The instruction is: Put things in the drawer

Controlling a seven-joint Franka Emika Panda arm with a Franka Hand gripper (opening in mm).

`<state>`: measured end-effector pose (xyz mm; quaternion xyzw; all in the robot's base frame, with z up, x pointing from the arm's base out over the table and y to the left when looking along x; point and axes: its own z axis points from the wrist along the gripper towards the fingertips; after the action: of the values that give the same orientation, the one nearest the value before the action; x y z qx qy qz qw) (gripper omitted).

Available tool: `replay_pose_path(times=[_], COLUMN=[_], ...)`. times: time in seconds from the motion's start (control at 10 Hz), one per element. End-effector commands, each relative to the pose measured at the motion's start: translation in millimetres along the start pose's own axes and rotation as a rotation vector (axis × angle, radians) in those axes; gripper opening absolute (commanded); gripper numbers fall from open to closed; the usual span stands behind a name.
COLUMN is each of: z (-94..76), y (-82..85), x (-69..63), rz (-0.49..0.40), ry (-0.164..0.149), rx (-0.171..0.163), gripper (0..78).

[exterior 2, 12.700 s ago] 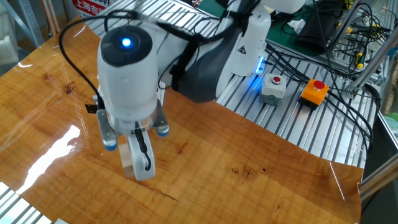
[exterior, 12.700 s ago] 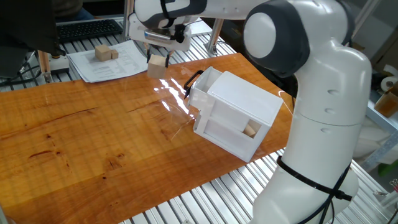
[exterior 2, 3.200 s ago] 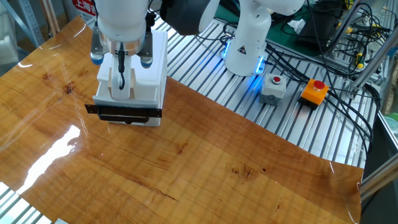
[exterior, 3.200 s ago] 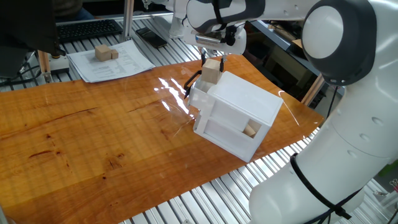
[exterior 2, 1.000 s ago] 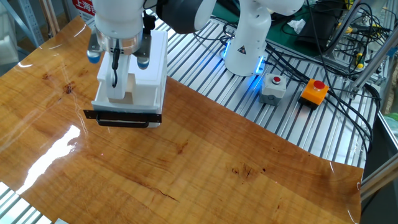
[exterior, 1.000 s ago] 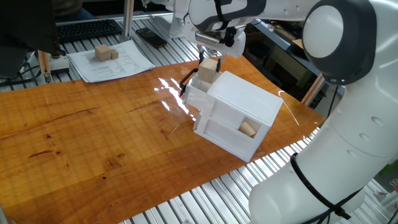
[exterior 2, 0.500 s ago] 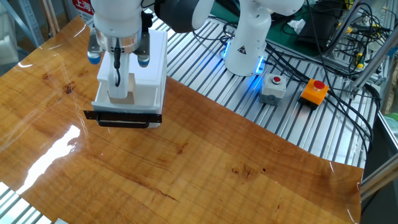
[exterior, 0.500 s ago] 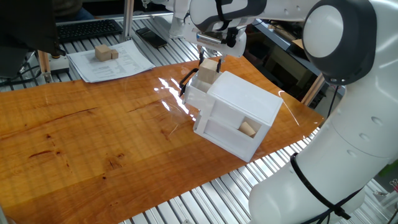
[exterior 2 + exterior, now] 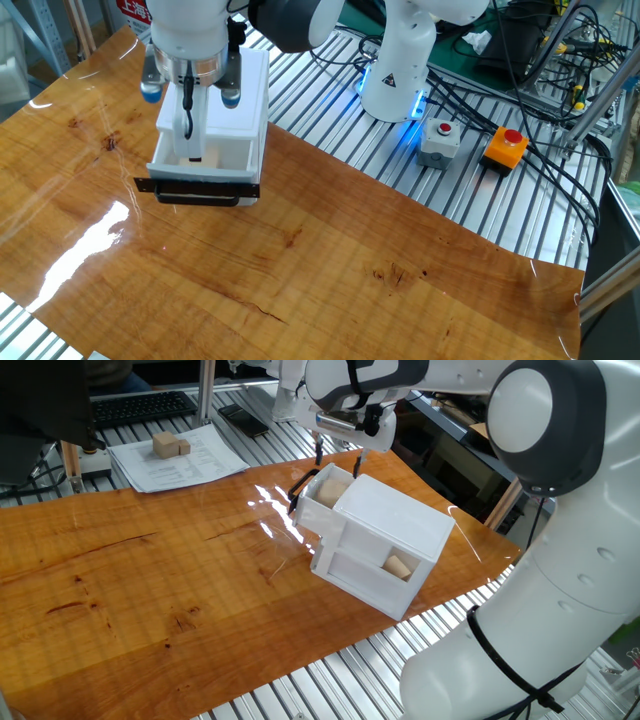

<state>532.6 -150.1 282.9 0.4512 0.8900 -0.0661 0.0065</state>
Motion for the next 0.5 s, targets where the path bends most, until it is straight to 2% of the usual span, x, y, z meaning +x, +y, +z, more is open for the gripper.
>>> replay_pose_path(times=[0.1, 0.3, 0.4, 0.5], z=[-1.0, -1.0, -15.4, -19.1], y=[0.0, 0.0, -11.4, -14.2], x=[-0.2, -0.2, -1.8, -2.1], rz=[0.013, 0.013, -0.216, -0.271], ry=[-0.001, -0.001, 0.057, 0.067], rx=[-0.005, -0.005, -0.028, -0.038], gripper=[77.4, 77.4, 77.4, 77.4])
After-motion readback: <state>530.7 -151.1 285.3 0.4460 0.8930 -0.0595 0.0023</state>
